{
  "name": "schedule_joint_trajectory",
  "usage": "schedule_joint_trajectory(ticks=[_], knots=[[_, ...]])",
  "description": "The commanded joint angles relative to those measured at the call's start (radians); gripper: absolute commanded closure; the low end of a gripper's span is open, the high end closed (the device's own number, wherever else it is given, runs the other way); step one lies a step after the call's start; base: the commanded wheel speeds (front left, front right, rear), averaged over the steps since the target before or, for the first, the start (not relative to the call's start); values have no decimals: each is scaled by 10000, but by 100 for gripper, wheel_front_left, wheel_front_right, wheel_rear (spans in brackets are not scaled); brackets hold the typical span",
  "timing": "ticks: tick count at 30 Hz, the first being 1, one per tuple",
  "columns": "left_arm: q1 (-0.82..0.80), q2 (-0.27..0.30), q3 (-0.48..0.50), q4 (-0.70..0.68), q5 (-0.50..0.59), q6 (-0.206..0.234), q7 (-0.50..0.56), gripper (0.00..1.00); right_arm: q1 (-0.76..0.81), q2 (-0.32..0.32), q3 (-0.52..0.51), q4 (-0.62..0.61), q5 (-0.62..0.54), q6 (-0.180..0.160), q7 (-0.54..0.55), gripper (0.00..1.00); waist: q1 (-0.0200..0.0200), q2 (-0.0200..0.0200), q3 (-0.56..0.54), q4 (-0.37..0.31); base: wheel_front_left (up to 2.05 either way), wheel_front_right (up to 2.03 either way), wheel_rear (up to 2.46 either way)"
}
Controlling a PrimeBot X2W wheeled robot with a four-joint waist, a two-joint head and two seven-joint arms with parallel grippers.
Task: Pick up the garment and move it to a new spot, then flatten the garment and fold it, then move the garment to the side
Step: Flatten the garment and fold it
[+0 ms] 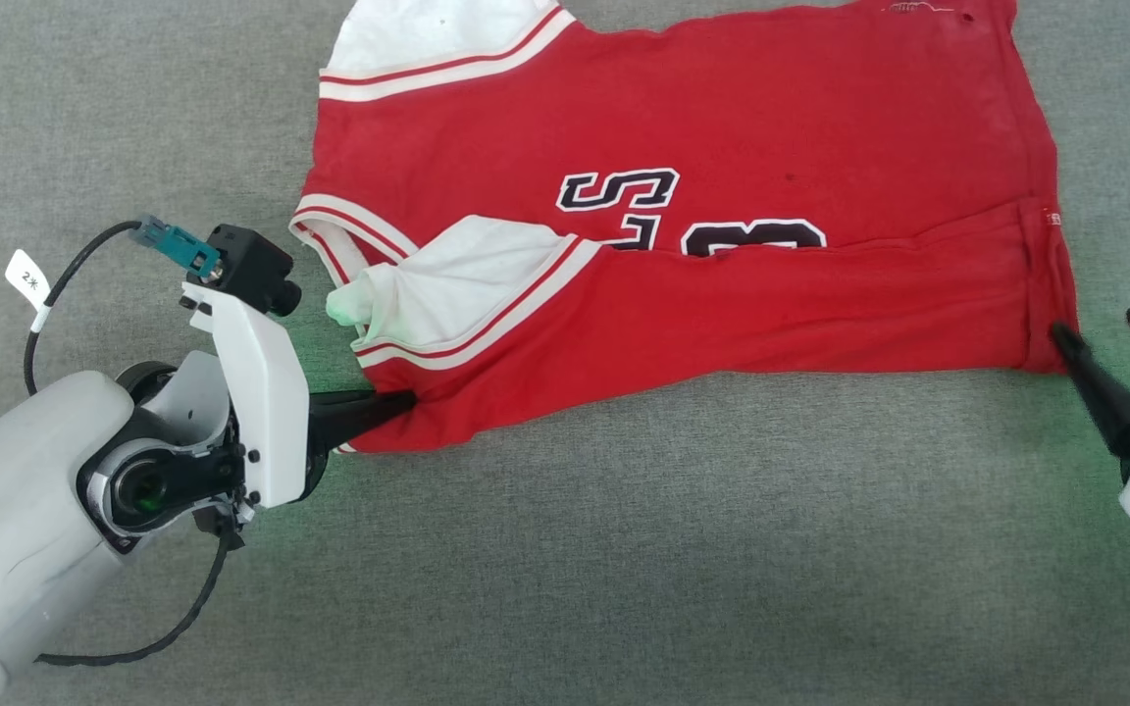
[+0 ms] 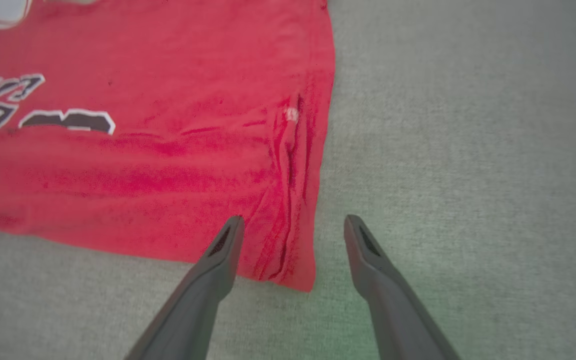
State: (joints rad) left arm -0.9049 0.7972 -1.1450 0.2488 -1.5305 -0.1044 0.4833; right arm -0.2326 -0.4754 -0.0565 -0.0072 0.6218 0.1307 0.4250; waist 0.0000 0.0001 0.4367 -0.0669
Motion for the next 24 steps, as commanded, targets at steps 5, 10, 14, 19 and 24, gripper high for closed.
schedule_joint_trajectory(ticks=[5, 10, 14, 19, 24], knots=[[206, -190, -191, 35, 219, -60, -59, 100, -29, -991, 688, -478, 101, 0, 1813, 0, 0, -1, 106, 119, 0, 0, 0], [67, -355, -125, 3, 280, -113, -222, 100, -514, -1396, 860, -515, 363, 0, 2953, 0, 0, -1, 279, 282, 0, 0, 0], [-66, -483, -102, 124, 421, -141, -358, 100, -964, -1426, 1014, 55, 428, -1, 3654, 0, 0, -1, 452, 444, 0, 0, 0], [-75, -620, -62, 186, 436, -155, -505, 100, -1225, -1208, 1255, 714, 519, -1, 3923, 0, 0, -1, 506, 520, 0, 0, 0], [-70, -691, -28, 223, 427, -197, -617, 100, -1161, -1179, 1530, 999, 800, 0, 4149, 100, 0, -1, 485, 574, 0, 0, 0]])
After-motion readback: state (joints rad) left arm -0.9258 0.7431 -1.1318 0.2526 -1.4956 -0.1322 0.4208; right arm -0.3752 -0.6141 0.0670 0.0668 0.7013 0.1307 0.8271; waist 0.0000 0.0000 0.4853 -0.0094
